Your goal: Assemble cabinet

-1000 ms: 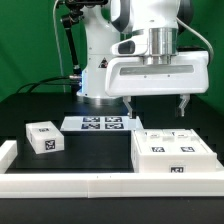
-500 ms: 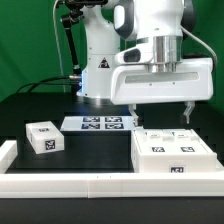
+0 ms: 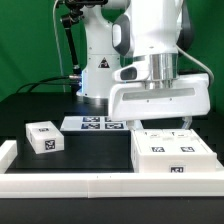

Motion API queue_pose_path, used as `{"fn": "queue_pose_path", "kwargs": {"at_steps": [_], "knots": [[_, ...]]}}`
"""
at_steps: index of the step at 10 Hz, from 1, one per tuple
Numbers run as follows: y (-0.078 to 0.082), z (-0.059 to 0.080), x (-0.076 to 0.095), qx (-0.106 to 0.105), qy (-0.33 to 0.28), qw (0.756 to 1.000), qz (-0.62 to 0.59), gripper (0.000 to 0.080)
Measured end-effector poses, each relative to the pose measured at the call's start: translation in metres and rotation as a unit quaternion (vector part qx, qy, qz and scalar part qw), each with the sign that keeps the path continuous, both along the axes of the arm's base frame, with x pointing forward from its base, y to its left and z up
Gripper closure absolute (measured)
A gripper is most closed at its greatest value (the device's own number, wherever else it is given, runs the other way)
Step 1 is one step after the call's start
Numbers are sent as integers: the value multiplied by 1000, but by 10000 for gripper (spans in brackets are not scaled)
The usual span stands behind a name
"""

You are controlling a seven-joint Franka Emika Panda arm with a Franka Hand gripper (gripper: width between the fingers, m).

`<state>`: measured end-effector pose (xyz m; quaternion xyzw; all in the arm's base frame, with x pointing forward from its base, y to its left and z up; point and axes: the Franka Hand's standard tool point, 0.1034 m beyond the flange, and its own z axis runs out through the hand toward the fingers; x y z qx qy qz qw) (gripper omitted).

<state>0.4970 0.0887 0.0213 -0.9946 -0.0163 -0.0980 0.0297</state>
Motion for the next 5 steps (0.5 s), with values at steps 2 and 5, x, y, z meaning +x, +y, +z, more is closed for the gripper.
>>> {"fn": "queue_pose_path", "kwargs": {"at_steps": [2,5], "knots": [[-1,0,0,0,0,1000,3,2],[-2,-6,-2,1,3,1000,-8,2]]}}
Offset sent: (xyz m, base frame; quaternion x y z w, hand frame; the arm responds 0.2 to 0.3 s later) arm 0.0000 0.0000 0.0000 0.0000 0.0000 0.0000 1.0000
